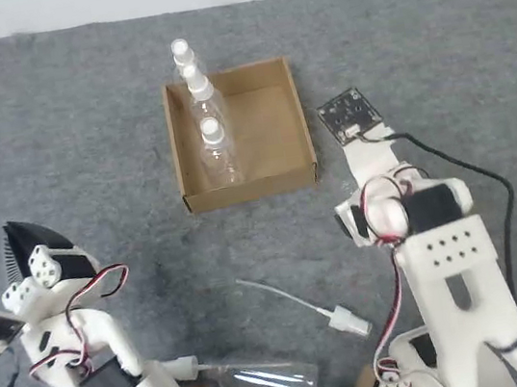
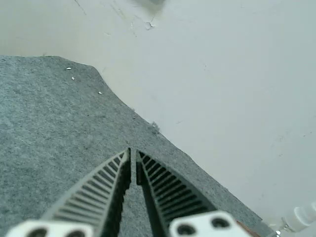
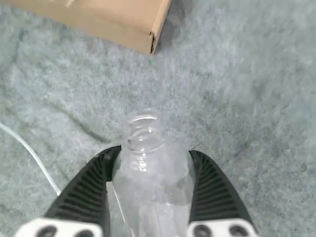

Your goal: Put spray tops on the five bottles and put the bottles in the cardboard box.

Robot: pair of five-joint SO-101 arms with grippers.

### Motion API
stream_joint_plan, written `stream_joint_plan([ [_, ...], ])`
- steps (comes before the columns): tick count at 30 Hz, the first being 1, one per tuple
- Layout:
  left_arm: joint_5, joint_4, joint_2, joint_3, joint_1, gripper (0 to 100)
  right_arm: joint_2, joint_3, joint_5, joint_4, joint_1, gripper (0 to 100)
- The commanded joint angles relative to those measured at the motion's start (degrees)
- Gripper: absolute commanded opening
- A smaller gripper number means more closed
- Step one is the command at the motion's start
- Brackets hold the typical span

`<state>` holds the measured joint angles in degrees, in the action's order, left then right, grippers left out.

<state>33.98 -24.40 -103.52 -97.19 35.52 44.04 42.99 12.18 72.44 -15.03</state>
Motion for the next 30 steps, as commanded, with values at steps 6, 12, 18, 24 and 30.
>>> stream_joint_plan([
  [6, 0.1, 2.1, -1.0, 0.8, -0.2, 2, 10.9, 4.1, -0.6, -5.7, 0.2, 1.3],
  [12, 0.1, 2.1, -1.0, 0.8, -0.2, 2, 16.0, 9.9, -0.4, -11.6, 0.3, 1.3],
  [18, 0.1, 2.1, -1.0, 0.8, -0.2, 2, 19.6, 13.7, -0.4, -14.7, 0.3, 1.3],
  [24, 0.1, 2.1, -1.0, 0.7, -0.2, 2, 20.4, 16.7, -0.2, -18.3, 0.4, 1.3],
  [30, 0.1, 2.1, -1.0, 0.7, -0.2, 2, 20.4, 17.6, -0.4, -19.6, 0.4, 1.3],
])
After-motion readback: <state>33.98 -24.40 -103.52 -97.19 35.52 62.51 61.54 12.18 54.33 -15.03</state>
